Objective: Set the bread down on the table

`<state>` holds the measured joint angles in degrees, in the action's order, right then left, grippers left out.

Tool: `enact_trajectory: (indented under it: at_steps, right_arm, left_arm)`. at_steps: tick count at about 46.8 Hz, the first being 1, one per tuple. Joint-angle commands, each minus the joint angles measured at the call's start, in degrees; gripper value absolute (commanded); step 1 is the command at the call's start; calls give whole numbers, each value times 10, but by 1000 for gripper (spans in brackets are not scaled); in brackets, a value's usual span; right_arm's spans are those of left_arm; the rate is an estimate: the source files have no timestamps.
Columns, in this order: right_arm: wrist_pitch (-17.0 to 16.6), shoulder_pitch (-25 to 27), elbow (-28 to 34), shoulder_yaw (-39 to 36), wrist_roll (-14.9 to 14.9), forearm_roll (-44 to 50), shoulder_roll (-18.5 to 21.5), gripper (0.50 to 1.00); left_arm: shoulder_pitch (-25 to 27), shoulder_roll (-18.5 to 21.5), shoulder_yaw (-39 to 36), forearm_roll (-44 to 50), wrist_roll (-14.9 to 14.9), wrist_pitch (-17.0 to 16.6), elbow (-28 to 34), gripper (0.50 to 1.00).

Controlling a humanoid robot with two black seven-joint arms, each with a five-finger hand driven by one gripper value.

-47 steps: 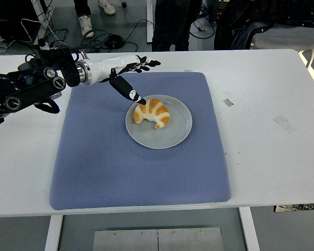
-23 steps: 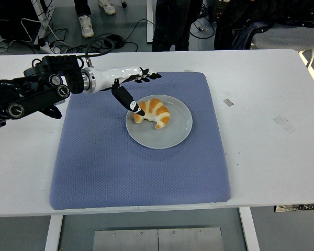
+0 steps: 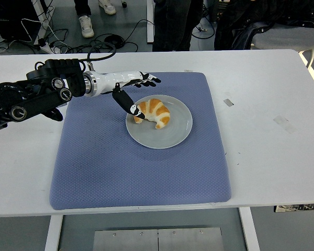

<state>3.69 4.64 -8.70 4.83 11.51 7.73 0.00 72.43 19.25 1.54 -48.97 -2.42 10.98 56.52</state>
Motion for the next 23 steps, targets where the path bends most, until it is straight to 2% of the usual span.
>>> enact_trajectory:
  at_steps: [1, 7, 23]
  right_arm:
    - [0, 0, 0, 0, 0, 0, 0, 1000]
    - [0, 0, 0, 0, 0, 0, 0, 1000]
    - [0, 0, 0, 0, 0, 0, 0, 1000]
  left_arm:
    - [0, -1, 0, -3, 4, 0, 0, 919]
    - [-1, -3, 0, -12, 15, 0, -1, 905]
    - [-2, -16, 0, -24, 20, 0, -3, 901]
